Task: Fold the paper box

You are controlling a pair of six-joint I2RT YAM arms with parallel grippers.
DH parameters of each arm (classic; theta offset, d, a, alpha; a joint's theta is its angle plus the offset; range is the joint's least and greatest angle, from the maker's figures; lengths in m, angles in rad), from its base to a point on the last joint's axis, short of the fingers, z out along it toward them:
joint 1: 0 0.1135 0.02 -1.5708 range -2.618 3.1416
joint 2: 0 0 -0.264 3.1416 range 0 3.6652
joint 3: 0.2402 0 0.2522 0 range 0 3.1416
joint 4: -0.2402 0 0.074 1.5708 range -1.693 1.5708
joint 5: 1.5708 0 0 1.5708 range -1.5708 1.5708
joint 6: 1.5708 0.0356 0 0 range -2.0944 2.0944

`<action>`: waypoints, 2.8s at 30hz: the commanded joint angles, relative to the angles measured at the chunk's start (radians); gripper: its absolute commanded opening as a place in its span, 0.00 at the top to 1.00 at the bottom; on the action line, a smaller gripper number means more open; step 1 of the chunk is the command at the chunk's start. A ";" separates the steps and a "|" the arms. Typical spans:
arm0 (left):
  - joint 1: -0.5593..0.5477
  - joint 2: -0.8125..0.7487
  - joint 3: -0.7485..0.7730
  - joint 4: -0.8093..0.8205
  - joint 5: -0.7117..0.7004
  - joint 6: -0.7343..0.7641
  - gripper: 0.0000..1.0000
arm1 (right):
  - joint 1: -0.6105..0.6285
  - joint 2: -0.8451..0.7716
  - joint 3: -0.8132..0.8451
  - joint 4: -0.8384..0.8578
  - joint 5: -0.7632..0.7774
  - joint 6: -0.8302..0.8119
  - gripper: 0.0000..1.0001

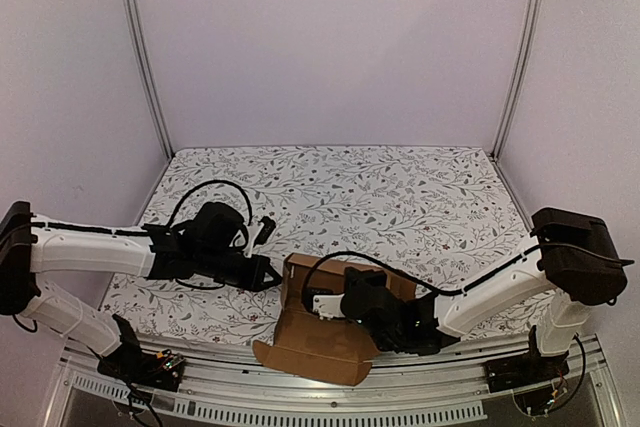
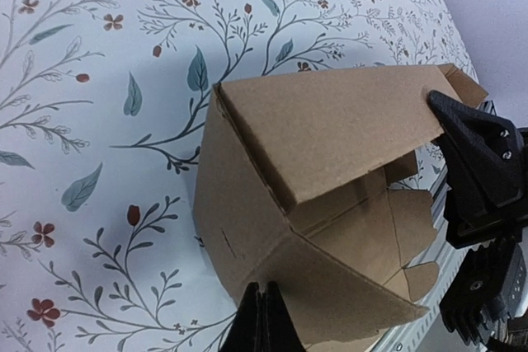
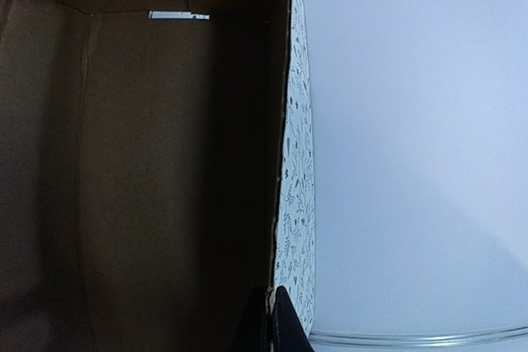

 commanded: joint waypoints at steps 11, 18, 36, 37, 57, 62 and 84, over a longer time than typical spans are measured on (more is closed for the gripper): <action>-0.037 0.092 0.000 0.065 -0.016 0.045 0.89 | 0.003 -0.046 -0.034 0.010 0.011 0.032 1.00; -0.037 0.108 0.026 0.068 -0.040 0.079 0.63 | 0.010 -0.046 -0.032 -0.002 0.016 0.044 1.00; -0.049 0.151 0.027 0.147 -0.076 0.137 0.45 | 0.024 -0.037 -0.020 -0.032 0.015 0.081 1.00; -0.050 0.155 0.027 0.149 -0.084 0.140 0.45 | 0.027 -0.036 -0.018 -0.034 0.018 0.081 1.00; -0.201 0.161 -0.035 0.203 -0.400 0.159 0.45 | 0.138 0.056 0.013 -0.037 0.162 0.083 1.00; -0.249 0.137 -0.071 0.221 -0.496 0.140 0.46 | 0.159 0.078 0.037 -0.037 0.242 0.094 1.00; -0.322 0.093 -0.160 0.353 -0.577 0.106 0.62 | 0.223 0.170 0.098 -0.123 0.296 0.100 1.00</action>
